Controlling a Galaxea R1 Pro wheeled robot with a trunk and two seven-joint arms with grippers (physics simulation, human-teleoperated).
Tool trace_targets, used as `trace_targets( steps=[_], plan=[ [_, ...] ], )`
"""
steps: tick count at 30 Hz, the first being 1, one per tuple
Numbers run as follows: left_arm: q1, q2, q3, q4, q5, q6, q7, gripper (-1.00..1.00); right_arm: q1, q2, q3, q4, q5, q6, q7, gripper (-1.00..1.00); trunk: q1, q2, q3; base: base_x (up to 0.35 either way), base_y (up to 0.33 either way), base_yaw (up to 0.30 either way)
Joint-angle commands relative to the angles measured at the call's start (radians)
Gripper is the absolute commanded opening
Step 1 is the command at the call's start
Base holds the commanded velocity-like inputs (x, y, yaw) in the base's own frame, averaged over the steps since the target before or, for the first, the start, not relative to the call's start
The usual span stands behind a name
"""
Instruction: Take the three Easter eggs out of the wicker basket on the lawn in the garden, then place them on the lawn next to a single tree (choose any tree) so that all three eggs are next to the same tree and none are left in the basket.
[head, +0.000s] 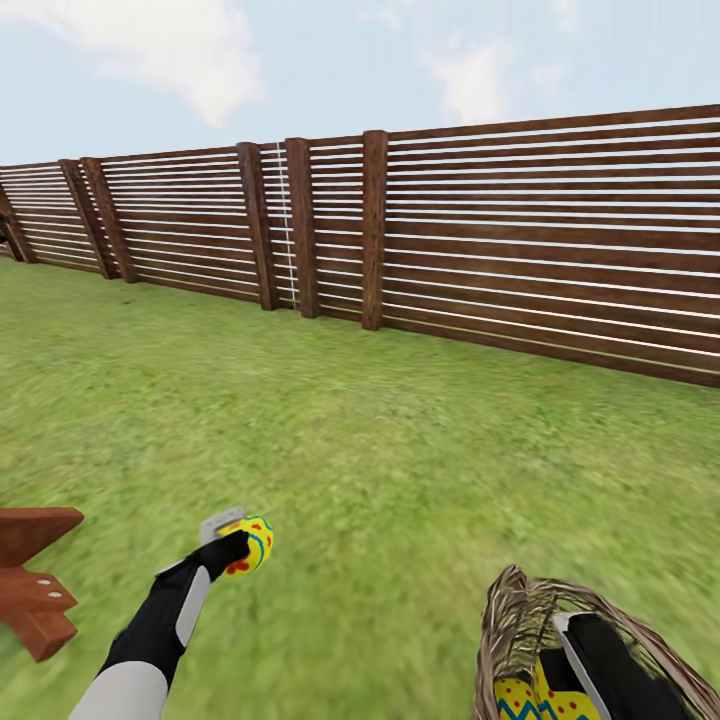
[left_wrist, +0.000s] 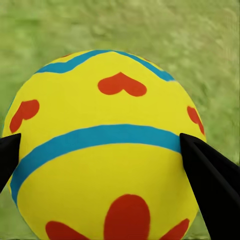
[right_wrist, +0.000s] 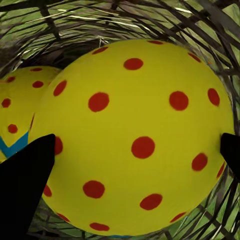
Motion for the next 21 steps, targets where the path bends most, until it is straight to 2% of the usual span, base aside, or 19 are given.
trace_targets(
  steps=[1,3,6,9,16,21],
  plan=[
    [-0.001,0.001,0.005,-0.002,0.008,0.013,-0.005,-1.00,0.000,0.001,-0.001,0.011,-0.002,0.003,0.004,-1.00,0.000,0.000,-0.001,0.000,0.000,0.000],
    [0.000,0.003,0.005,-0.002,0.007,0.014,-0.005,-1.00,0.000,0.001,-0.002,0.047,-0.002,-0.018,0.004,-1.00,0.000,0.000,-0.001,0.000,0.000,0.000],
    [0.000,0.007,0.005,-0.008,0.006,0.012,-0.005,-1.00,0.000,-0.001,-0.003,0.048,-0.002,-0.043,0.004,-1.00,0.000,0.000,-0.001,0.000,0.000,0.000],
    [0.000,0.008,0.003,-0.013,0.007,0.013,-0.005,-1.00,0.000,-0.002,-0.002,0.010,-0.002,-0.038,0.005,-1.00,-0.002,0.000,0.011,0.000,0.000,0.000],
    [0.000,0.006,-0.002,-0.004,0.005,0.025,-0.005,-1.00,0.000,-0.001,-0.002,0.006,-0.002,-0.036,0.005,-1.00,-0.005,0.002,0.038,0.000,0.000,0.000],
    [0.000,0.003,-0.008,0.092,0.006,0.027,-0.005,-1.00,0.000,-0.001,-0.002,0.008,-0.001,-0.036,0.005,-1.00,-0.007,0.003,0.057,0.000,0.000,0.000]
  ],
)
